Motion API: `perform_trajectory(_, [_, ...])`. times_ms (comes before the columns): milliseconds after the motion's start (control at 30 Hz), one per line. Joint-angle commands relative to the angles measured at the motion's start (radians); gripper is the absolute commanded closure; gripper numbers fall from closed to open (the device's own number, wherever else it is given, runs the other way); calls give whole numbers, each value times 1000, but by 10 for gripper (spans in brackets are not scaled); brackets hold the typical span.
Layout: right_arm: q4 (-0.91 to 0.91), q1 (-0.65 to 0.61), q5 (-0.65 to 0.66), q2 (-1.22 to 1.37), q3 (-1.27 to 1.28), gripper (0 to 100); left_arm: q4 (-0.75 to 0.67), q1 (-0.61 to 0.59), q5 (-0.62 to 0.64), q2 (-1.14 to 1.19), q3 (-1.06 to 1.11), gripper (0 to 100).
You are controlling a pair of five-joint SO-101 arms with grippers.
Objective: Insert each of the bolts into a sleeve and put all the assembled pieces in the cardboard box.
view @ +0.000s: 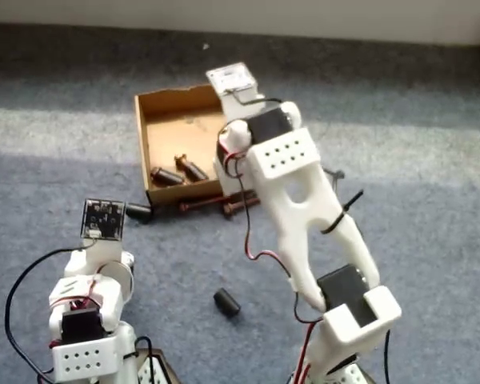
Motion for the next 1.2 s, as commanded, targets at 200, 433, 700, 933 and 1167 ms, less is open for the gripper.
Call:
perform_trajectory(200, [111,-200,9,-262,208,764,-20,-8,-12,-7,-5,993])
perform_trajectory(433, [-170,-277,8,-452,725,764,-20,-8,-12,-7,-5,993])
perform_trajectory(700, [-453,-315,9,-486,1099,764,-20,-8,-12,-7,-4,993])
perform_trajectory(933, [-519,-443,2,-486,1133,764,-20,-8,-12,-7,-4,993])
perform_trajectory(1167, [-582,-449,2,-492,1138,764,-20,-8,-12,-7,-4,993])
